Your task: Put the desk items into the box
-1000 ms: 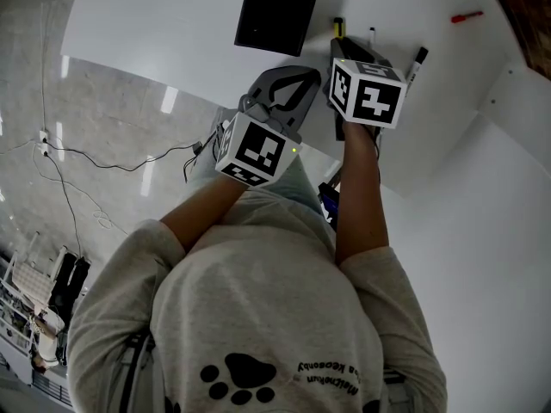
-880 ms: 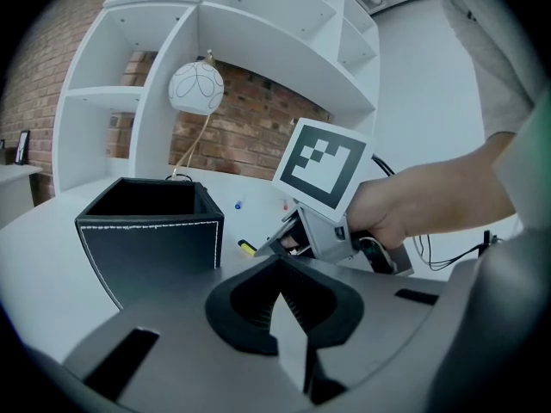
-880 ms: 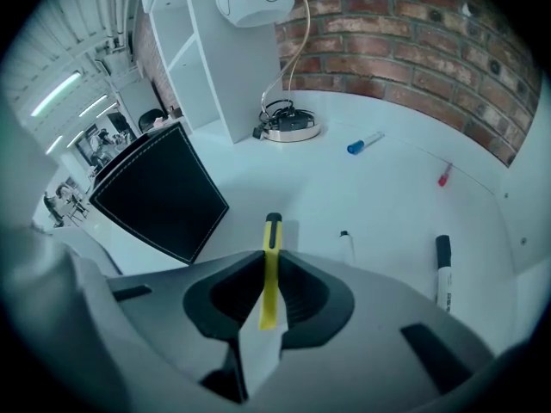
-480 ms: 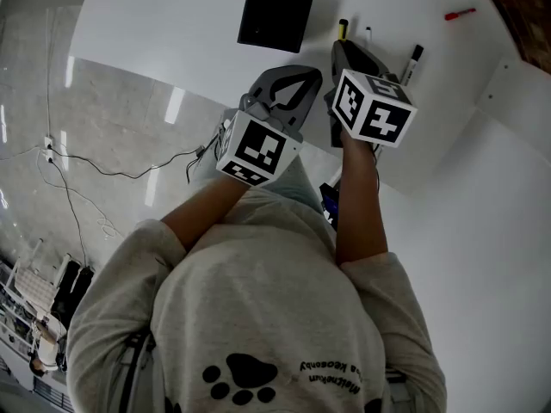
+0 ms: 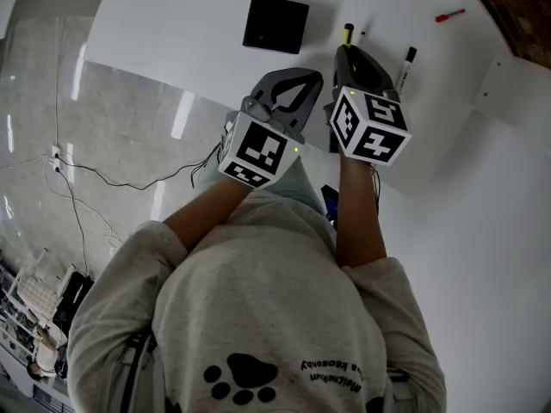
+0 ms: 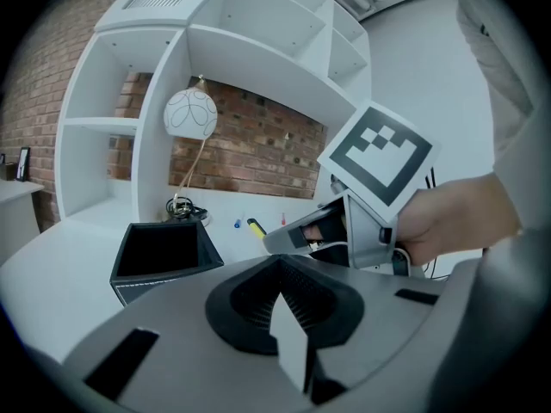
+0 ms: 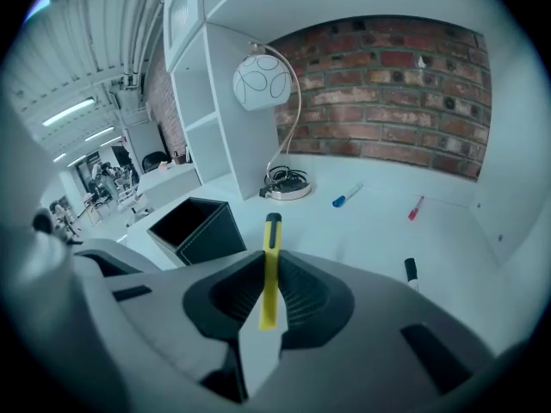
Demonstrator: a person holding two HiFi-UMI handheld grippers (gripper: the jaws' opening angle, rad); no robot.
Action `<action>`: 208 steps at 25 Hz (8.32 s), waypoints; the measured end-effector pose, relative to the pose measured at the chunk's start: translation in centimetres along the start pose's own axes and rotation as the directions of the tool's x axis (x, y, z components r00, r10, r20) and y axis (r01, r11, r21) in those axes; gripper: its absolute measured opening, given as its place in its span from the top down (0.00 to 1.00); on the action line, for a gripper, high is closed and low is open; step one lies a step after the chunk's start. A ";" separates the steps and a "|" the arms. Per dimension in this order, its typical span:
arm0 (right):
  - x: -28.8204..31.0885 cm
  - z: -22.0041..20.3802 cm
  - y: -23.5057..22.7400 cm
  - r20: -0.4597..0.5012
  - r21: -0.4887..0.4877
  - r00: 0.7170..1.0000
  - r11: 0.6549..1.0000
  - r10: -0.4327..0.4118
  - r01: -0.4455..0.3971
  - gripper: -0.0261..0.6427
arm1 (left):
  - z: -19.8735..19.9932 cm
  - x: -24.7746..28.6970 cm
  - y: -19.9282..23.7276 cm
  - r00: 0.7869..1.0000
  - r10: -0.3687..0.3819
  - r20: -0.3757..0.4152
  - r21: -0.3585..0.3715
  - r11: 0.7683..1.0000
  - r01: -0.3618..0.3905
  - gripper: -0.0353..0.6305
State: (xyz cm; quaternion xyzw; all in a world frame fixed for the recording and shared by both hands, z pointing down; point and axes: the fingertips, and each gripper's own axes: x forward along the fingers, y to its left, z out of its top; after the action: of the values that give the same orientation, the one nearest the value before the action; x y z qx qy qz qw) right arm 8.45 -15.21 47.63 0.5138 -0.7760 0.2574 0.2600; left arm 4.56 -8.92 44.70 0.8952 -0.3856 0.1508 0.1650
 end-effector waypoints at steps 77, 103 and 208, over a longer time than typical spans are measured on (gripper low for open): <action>1.8 6.5 12.9 0.204 -0.410 0.940 0.896 0.274 -0.173 0.87 | 2.7 -8.1 8.8 0.942 0.328 0.073 -0.091 0.943 -0.321 0.94; 5.0 3.1 13.7 -0.329 -0.476 0.924 0.811 0.195 -0.341 0.87 | 3.2 -8.0 10.8 0.934 0.357 0.032 -0.099 0.931 -0.352 0.94; -0.3 -2.1 -7.6 -0.142 -0.229 0.987 0.968 0.072 -0.104 0.94 | 3.6 6.2 -1.6 0.991 0.135 0.000 -0.039 0.990 -0.135 0.94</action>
State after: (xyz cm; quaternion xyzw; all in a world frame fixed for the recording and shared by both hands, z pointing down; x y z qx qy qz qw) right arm 15.95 -16.23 49.99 0.4260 -0.8042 0.2081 0.3584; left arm 10.28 -13.33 43.65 0.8639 -0.4483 0.1531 0.1711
